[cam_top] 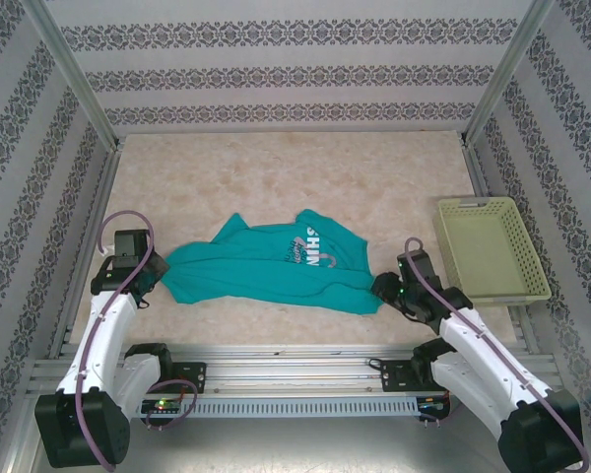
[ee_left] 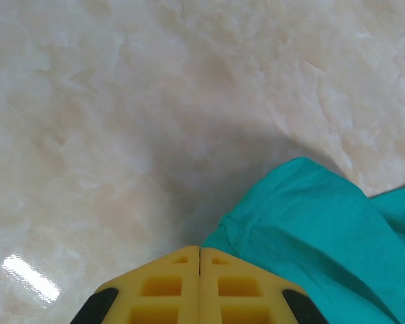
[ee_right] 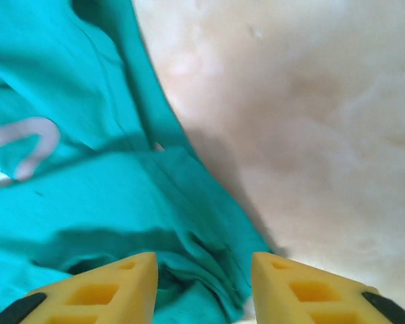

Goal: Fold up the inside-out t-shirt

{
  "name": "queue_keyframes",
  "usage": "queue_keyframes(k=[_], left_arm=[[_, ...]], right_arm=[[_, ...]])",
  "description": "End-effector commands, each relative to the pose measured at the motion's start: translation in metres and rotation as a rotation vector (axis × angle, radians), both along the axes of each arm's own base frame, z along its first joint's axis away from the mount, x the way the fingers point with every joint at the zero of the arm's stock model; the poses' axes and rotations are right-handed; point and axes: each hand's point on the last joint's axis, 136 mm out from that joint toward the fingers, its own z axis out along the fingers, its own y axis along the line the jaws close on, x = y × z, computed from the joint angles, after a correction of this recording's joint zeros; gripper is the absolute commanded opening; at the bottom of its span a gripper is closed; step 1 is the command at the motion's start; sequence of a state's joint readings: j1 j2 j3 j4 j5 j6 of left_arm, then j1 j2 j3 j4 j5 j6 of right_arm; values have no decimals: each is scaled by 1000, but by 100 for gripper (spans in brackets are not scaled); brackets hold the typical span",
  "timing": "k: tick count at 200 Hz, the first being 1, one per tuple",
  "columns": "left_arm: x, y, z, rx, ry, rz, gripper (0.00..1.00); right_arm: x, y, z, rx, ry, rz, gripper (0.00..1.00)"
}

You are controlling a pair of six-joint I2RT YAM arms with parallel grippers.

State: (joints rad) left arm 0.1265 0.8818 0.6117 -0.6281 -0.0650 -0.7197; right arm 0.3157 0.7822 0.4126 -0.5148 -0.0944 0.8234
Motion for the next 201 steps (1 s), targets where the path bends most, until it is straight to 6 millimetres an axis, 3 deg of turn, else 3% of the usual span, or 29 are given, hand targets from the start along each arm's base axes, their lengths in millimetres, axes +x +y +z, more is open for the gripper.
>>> queue_keyframes(k=[1, 43, 81, 126, 201], left_arm=[[1, 9, 9, 25, -19, 36, 0], [3, 7, 8, 17, -18, 28, 0], [5, 7, 10, 14, -21, 25, 0], [6, 5, 10, 6, -23, 20, 0], [8, 4, 10, -1, -21, 12, 0]], right_arm=[[11, 8, 13, 26, -38, 25, 43], [1, 12, -1, 8, 13, 44, 40], [-17, 12, -22, -23, 78, 34, 43], [-11, 17, -25, -62, 83, 57, 44], [-7, 20, -15, -114, 73, 89, 13]])
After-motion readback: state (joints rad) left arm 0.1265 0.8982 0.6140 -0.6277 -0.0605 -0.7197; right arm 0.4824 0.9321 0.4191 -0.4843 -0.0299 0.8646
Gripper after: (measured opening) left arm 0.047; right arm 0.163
